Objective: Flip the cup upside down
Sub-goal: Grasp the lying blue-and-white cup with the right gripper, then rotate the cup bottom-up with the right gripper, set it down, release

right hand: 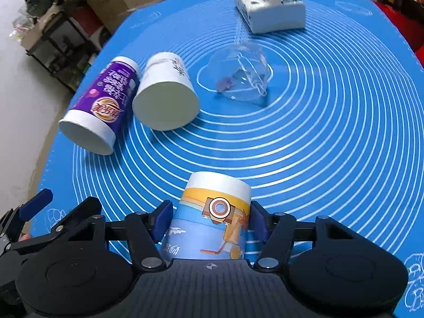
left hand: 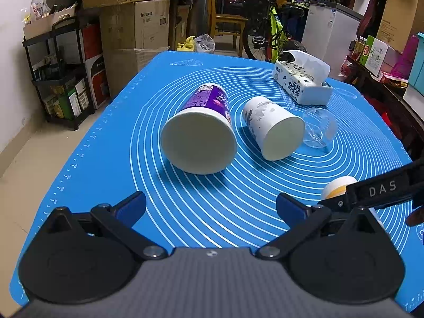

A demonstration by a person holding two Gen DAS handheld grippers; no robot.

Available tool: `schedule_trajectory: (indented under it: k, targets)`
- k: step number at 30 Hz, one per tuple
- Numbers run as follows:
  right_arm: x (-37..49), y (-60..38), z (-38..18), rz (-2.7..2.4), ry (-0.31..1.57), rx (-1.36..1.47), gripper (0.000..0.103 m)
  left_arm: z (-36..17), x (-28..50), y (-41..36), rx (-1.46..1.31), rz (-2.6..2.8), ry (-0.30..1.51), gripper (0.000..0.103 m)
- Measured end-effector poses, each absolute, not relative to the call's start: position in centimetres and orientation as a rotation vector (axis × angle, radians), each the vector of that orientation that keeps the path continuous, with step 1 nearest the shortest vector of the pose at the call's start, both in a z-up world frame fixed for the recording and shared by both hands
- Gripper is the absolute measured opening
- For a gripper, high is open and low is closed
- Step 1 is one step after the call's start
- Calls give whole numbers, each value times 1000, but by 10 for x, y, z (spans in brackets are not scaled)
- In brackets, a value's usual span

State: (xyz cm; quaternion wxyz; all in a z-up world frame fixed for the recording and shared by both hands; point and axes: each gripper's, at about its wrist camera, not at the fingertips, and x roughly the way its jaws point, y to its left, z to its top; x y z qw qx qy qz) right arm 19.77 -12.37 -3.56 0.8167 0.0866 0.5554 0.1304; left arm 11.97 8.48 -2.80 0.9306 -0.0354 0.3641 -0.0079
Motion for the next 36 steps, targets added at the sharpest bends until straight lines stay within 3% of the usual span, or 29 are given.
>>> schedule_trajectory:
  k: [7,12,19,32,35,36]
  targets:
    - [170,-128,-17,249,798,7,64,-25,118,77,-69,-10,718,103]
    - [148,-135,-33,241,541,-145,64,-22,114,70,-76,-21,695,103]
    - [114,-145,-42,260,454,-233,64,-19,107,58,-54,-41,666,103]
    - [71,-161,-47,276,519,-187,62,-29,80,30,-23,-89,679,103]
    - [66,-165,-43,271,522,-160,81,-28,72,27,-22,-83,672,103]
    - [63,-166,-42,270,520,-156,83,-27,67,26,-27,-65,657,103]
